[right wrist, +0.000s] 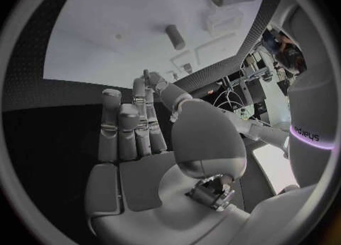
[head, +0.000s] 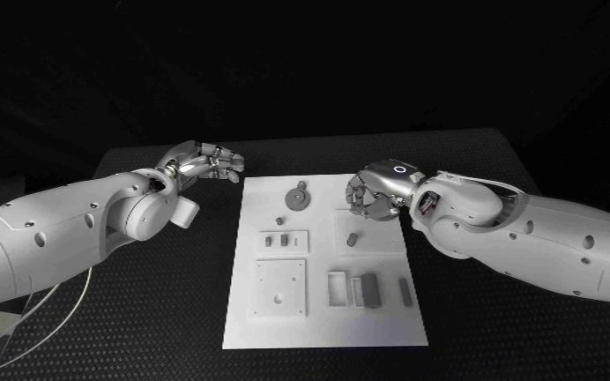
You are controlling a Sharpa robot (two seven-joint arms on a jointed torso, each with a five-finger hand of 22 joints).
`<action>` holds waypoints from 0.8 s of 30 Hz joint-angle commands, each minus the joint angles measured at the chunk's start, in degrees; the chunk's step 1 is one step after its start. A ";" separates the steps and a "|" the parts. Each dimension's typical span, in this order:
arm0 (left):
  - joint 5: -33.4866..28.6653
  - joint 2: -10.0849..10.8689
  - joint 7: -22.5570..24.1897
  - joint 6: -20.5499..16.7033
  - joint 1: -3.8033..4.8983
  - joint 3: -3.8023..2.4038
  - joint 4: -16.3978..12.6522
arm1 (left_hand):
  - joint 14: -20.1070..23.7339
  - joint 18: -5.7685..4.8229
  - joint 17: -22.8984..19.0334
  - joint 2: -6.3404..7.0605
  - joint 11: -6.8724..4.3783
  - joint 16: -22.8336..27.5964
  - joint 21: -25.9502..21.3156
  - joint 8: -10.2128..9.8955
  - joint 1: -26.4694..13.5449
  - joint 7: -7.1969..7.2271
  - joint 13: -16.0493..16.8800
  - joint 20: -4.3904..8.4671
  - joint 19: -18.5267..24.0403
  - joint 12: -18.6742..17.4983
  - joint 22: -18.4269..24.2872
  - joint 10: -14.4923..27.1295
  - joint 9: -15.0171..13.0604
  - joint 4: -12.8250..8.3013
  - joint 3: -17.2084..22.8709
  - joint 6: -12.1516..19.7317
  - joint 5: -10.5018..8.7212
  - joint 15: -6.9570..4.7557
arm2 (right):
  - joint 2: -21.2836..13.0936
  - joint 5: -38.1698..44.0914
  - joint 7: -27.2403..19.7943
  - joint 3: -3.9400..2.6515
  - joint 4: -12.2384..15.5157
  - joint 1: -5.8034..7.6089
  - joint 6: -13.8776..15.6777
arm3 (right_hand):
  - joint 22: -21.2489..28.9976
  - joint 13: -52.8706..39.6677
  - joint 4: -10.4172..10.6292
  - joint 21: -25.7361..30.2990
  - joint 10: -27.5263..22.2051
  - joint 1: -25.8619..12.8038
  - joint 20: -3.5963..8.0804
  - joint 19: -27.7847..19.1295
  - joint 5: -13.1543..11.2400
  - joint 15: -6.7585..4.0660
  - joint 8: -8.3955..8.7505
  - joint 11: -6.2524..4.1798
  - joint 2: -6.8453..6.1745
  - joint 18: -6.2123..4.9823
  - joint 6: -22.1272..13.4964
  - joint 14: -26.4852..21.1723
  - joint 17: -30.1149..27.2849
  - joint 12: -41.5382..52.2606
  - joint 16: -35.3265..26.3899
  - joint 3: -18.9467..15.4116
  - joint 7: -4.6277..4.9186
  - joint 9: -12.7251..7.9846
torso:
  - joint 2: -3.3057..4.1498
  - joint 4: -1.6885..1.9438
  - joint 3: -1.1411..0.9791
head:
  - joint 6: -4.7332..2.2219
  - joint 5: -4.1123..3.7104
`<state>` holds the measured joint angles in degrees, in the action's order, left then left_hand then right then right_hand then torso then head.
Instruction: Assemble the parts on the task board
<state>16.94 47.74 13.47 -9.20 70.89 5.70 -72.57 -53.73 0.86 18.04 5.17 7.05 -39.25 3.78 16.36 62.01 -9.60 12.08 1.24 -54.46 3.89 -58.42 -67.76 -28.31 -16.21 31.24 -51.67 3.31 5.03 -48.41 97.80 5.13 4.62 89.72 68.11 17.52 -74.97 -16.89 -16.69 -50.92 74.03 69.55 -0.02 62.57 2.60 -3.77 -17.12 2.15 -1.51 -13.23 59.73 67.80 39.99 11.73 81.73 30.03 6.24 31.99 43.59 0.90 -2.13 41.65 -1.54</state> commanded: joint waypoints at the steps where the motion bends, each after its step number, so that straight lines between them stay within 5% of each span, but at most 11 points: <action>1: -0.63 -0.24 0.42 0.52 0.05 -0.04 -0.12 | -0.34 0.51 0.08 -0.56 0.09 0.32 0.01 0.13 0.05 -0.02 -0.06 -0.50 0.07 0.03 0.10 0.20 0.08 -0.04 -0.24 0.22 -0.08 -0.07 | 0.60 -4.92 -1.92 0.00 2.05 -0.03 1.38 | -0.71 0.08 -0.18 -0.06 0.46 -0.27 0.44 -0.13 0.27 -0.33 -0.22 0.00 0.19 -1.77 0.43 0.06 0.09 0.26 -0.24 -0.05 0.14 0.05 | 0.03 -0.08 0.01 | 0.08 0.70; 11: -1.88 -0.58 0.96 -0.59 0.05 -0.04 0.19 | -0.31 0.52 0.19 -0.54 0.06 0.55 0.01 0.19 0.08 0.00 -0.10 -0.53 0.10 0.08 0.23 0.12 0.08 -0.03 -0.25 0.16 -0.08 -0.03 | 4.29 -4.45 -3.06 0.32 4.98 -1.01 2.53 | -0.68 0.15 -0.20 0.00 0.47 -0.20 0.48 -0.10 0.27 -0.38 -0.17 -0.03 0.28 -1.77 0.35 0.02 0.09 0.14 -0.32 0.03 0.17 0.04 | -0.05 -0.15 0.05 | 0.30 2.46; 24: -2.73 -1.16 1.21 -0.96 0.06 -0.04 0.78 | -0.36 0.54 0.39 -0.56 -0.01 0.83 0.03 0.30 0.07 0.06 -0.14 -0.57 0.11 0.16 0.41 -0.06 0.08 0.02 -0.29 0.02 -0.08 0.00 | 8.42 -0.52 -3.56 3.49 4.63 -4.19 0.97 | -0.66 0.20 -0.21 0.06 0.50 -0.14 0.50 -0.10 0.27 -0.40 -0.15 -0.05 0.26 -1.77 0.33 -0.01 0.10 0.05 -0.37 0.07 0.17 0.05 | 0.02 -0.06 -0.05 | 0.28 3.63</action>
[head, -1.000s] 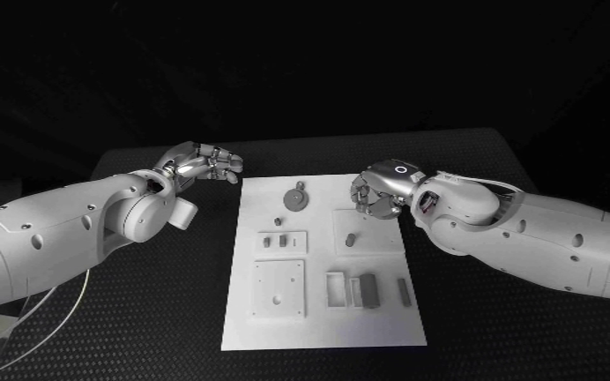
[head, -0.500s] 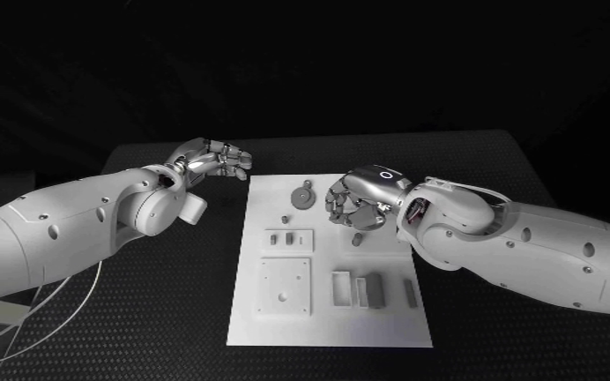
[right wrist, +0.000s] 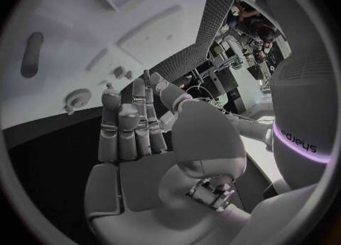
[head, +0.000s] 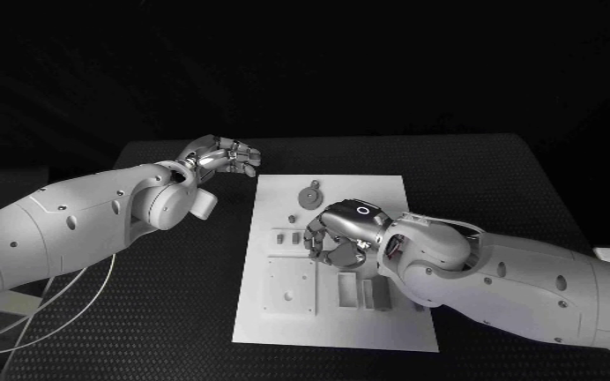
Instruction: Assemble the parts on the task board
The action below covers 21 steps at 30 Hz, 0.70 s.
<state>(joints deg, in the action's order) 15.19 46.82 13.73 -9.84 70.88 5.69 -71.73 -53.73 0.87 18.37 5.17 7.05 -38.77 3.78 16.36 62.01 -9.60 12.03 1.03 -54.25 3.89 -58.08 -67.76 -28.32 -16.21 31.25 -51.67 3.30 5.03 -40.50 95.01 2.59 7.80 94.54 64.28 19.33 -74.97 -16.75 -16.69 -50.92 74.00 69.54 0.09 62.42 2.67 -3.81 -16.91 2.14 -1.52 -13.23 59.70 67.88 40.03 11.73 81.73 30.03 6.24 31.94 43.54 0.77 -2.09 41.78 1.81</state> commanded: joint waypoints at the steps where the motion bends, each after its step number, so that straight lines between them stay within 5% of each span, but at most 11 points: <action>1: -0.98 -0.25 0.94 -0.29 0.06 -0.03 -0.08 | -0.36 0.53 0.08 -0.56 -0.02 0.37 0.03 0.31 0.07 0.07 -0.09 -0.36 -0.09 0.16 0.09 -0.07 0.09 0.02 -0.29 0.01 -0.08 0.00 | 0.77 2.37 -1.08 0.50 -0.30 -0.49 -0.97 | -0.66 0.06 -0.21 0.06 0.53 -0.13 0.39 0.04 0.20 -0.37 -0.36 -0.05 0.27 -1.77 0.36 -0.09 0.07 0.05 -0.37 0.07 0.17 0.09 | 0.08 0.06 -0.07 | 0.23 0.35; 7: -0.98 -0.43 0.91 -0.15 0.06 -0.03 -0.14 | -0.36 0.54 0.13 -0.56 -0.03 0.45 0.02 0.33 0.07 0.08 -0.10 -0.37 -0.08 0.17 0.14 -0.11 0.09 0.02 -0.30 -0.01 -0.08 0.01 | 2.11 4.30 -1.10 1.19 -1.46 -1.08 -1.30 | -0.66 0.08 -0.21 0.08 0.55 -0.10 0.40 0.03 0.20 -0.37 -0.36 -0.05 0.27 -1.77 0.36 -0.10 0.08 0.02 -0.39 0.09 0.17 0.10 | 0.14 0.10 -0.04 | 0.68 0.84; 21: -0.98 -0.37 0.78 0.01 0.06 -0.03 -0.18 | -0.34 0.53 0.21 -0.57 -0.04 0.57 0.02 0.34 0.09 0.09 -0.13 -0.39 -0.04 0.17 0.21 -0.13 0.10 0.02 -0.31 -0.02 -0.08 0.02 | 4.07 6.83 0.42 1.65 -4.00 -2.20 -1.57 | -0.66 0.11 -0.22 0.10 0.59 -0.05 0.41 0.04 0.20 -0.39 -0.36 -0.06 0.25 -1.77 0.36 -0.11 0.10 -0.03 -0.40 0.11 0.17 0.11 | 0.14 0.20 -0.01 | 1.55 1.87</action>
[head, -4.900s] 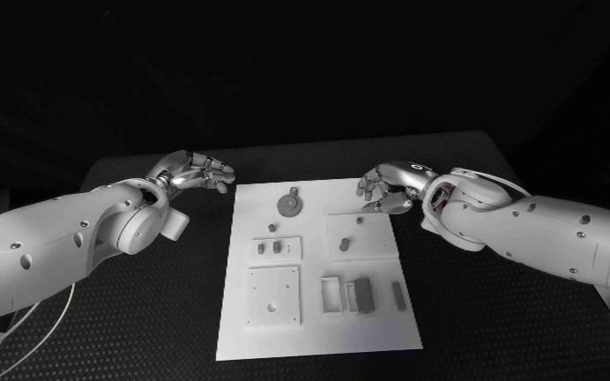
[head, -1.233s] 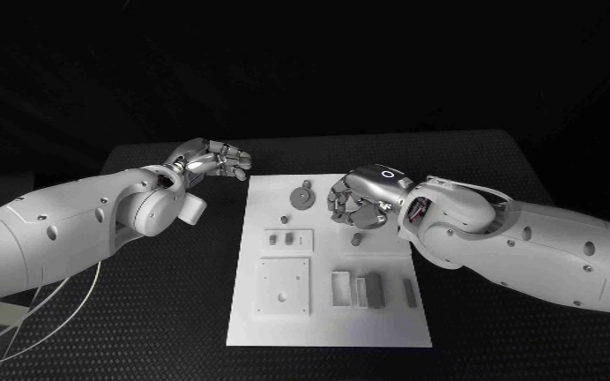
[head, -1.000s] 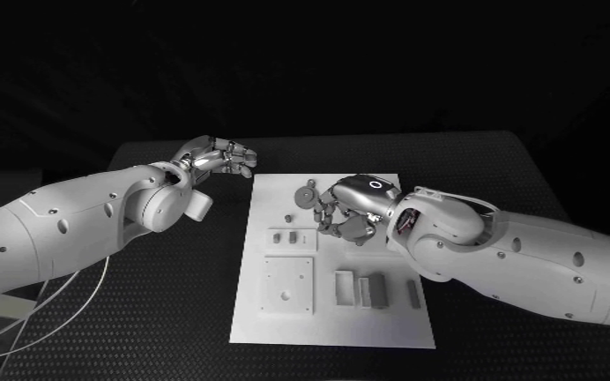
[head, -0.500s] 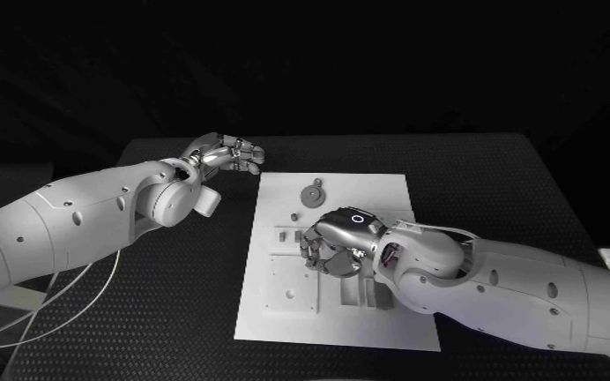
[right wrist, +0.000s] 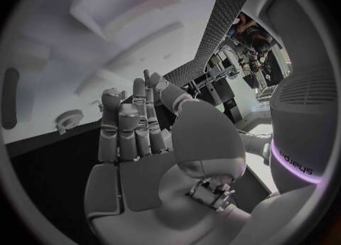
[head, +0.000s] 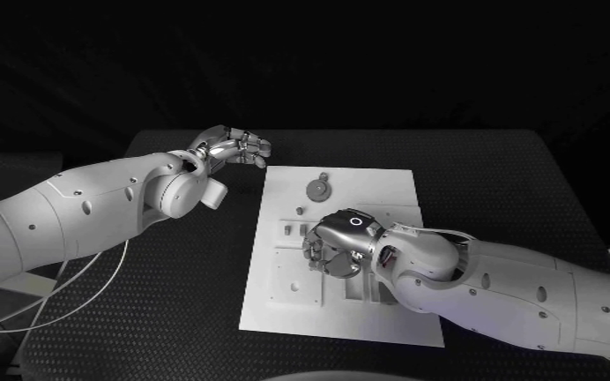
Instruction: Assemble the parts on the task board
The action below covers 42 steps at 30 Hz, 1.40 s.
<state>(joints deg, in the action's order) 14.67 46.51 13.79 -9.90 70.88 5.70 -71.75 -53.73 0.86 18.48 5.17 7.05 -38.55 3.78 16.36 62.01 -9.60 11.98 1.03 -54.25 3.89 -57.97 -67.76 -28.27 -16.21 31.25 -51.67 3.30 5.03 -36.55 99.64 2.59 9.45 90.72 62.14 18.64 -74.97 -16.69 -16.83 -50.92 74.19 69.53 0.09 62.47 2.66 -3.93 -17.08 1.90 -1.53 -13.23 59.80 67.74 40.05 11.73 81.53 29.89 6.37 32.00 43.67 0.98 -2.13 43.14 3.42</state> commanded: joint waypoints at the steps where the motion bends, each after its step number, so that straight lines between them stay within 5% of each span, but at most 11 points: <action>1: -0.46 -0.06 0.71 0.07 0.06 -0.04 -0.16 | -0.35 0.54 0.10 -0.56 -0.05 0.36 0.01 0.34 0.10 0.09 -0.08 -0.39 -0.03 0.17 0.11 -0.14 0.05 0.01 -0.31 -0.02 -0.09 0.02 | 0.13 2.30 0.43 0.01 -0.17 -0.08 -0.89 | -0.66 0.05 -0.08 0.10 0.41 -0.04 0.41 -0.01 0.21 -0.27 -0.20 0.18 0.25 -1.77 0.27 0.03 0.08 -0.03 -0.20 0.25 0.03 0.05 | 0.01 -0.05 0.04 | 0.23 0.30; 42: -0.46 0.09 0.62 0.30 0.07 -0.04 -0.28 | -0.15 0.59 0.44 -0.57 -0.03 1.00 0.06 0.37 0.32 0.08 -0.23 -0.48 -0.01 0.12 0.40 -0.15 0.12 -0.04 -0.32 0.02 -0.09 0.17 | 1.92 4.20 0.71 0.63 -2.28 -0.99 -2.39 | -0.69 0.11 -0.08 0.13 0.62 0.04 0.44 0.04 0.21 -0.31 -0.22 0.13 0.15 -1.77 0.34 0.06 0.18 -0.14 -0.17 0.29 0.00 0.10 | -0.03 -0.12 -0.01 | 1.31 0.94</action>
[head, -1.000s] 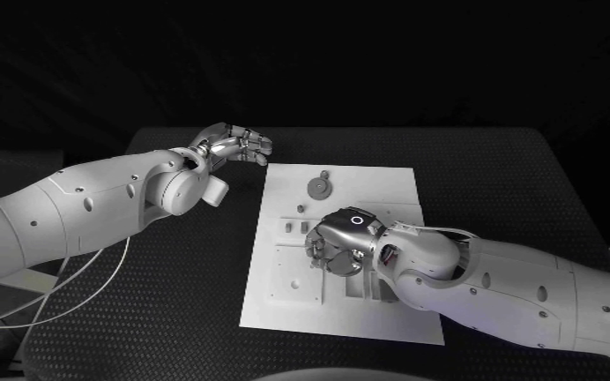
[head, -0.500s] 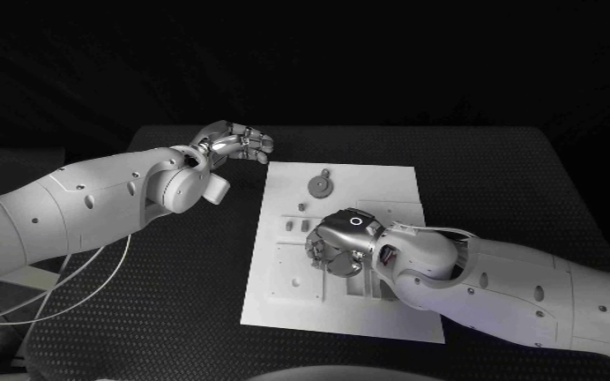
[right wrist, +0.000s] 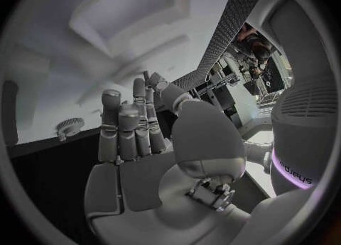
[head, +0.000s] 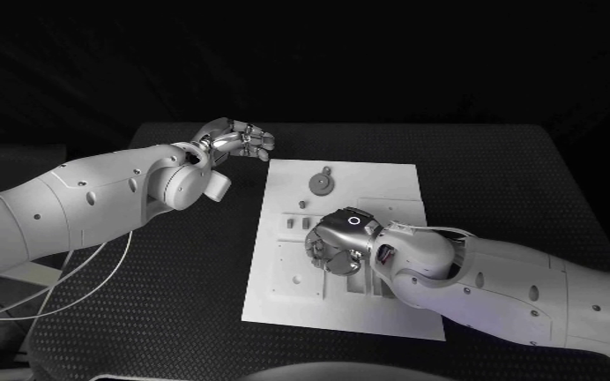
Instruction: Assemble the parts on the task board
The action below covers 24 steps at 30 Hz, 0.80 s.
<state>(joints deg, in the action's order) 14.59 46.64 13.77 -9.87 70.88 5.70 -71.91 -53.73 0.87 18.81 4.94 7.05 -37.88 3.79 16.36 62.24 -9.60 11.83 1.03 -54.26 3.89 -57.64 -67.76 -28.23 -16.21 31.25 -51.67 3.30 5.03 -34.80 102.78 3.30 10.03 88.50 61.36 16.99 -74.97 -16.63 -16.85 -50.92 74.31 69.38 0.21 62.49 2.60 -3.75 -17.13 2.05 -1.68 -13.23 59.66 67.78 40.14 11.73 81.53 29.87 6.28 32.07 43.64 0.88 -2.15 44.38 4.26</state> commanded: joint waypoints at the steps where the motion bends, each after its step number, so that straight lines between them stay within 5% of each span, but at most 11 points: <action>1: -0.38 -0.06 0.64 0.29 0.07 -0.04 -0.11 | -0.14 0.58 0.11 -0.34 -0.03 0.34 0.05 0.38 0.09 0.08 -0.09 -0.48 -0.01 0.11 0.08 -0.15 0.08 -0.04 -0.32 0.02 -0.09 0.17 | 0.20 1.13 0.01 0.05 -0.11 -0.26 -0.76 | -0.69 0.05 -0.06 0.13 0.51 0.20 0.33 0.03 0.26 -0.50 -0.17 -0.02 0.31 -1.77 0.48 0.01 0.09 -0.15 -0.17 0.32 0.09 0.04 | 0.00 -0.02 0.00 | 0.07 0.10; 24: -0.61 0.00 0.50 2.03 0.07 -0.04 -0.22 | 0.03 0.62 0.32 -0.31 -0.01 0.74 0.03 0.36 0.16 0.05 -0.18 -0.58 0.10 0.08 0.27 -0.13 0.13 -0.06 -0.38 0.10 -0.08 0.29 | 1.83 0.51 1.10 0.30 -2.45 -0.62 -4.44 | -0.67 0.47 -0.01 0.52 -0.06 -0.66 0.04 -0.39 0.25 -0.17 0.29 0.34 -0.01 -1.77 -0.20 -0.55 0.21 -0.98 -0.47 0.10 0.28 -0.12 | -0.01 0.00 0.06 | 0.22 -0.02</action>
<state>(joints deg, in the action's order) 14.51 46.64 13.72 -9.27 70.89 5.70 -71.95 -53.73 0.87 19.07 4.94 7.05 -37.44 3.79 16.36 62.24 -9.60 11.73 0.82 -54.05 3.89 -57.46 -67.76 -28.18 -16.21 31.25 -51.67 3.31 5.03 -32.84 103.24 3.57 10.05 86.63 61.02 15.52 -74.97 -16.14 -16.91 -50.67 74.21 69.26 0.08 62.41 2.60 -3.94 -16.96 1.95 -1.80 -13.23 59.76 67.53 40.30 10.92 81.30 29.81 6.45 32.02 43.64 0.85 -2.12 44.57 4.32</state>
